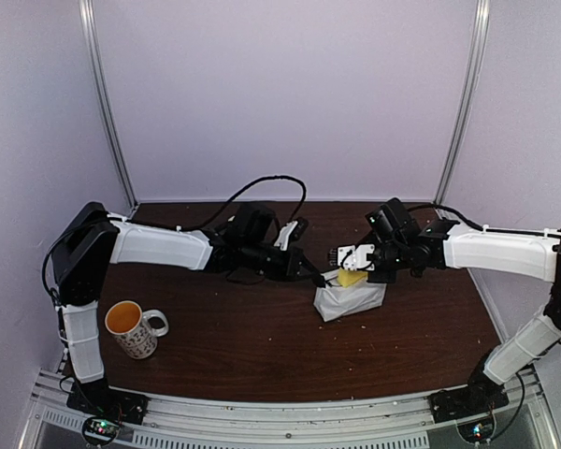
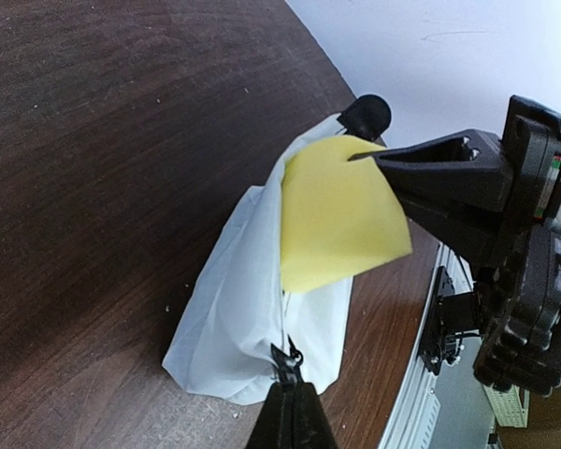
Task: Sort the hair-cutting tools
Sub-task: Place the sponge in the kit bag, then adjust the sponge in the kit bag.
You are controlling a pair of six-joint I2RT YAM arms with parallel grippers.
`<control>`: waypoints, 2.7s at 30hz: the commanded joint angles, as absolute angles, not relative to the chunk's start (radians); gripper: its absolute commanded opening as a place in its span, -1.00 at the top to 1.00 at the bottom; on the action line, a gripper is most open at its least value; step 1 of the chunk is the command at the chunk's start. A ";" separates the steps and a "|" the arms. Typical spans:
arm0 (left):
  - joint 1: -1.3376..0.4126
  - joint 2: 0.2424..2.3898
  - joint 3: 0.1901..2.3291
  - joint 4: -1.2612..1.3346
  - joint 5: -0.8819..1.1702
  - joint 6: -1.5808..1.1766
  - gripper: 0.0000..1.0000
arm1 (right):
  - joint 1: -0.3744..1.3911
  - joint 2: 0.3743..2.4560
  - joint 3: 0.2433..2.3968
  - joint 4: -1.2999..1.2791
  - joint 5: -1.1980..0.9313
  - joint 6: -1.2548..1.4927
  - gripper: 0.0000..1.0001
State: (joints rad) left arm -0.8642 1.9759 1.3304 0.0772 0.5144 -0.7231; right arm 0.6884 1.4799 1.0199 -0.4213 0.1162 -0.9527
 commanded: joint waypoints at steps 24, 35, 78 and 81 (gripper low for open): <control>-0.850 1.856 1.250 0.112 0.549 -0.630 1.00 | 0.695 1.496 1.038 -0.534 -0.086 -0.823 1.00; -0.850 1.575 0.987 -0.034 0.457 -0.503 0.94 | 0.958 1.520 0.979 -0.310 0.092 -0.657 1.00; -0.948 1.764 1.214 -0.005 0.246 -0.016 -0.91 | 0.717 1.376 0.938 -0.521 -0.439 -0.759 0.27; -0.939 1.799 1.242 -0.010 0.317 -0.015 -0.66 | 0.733 1.393 0.935 -0.501 -0.394 -0.802 0.31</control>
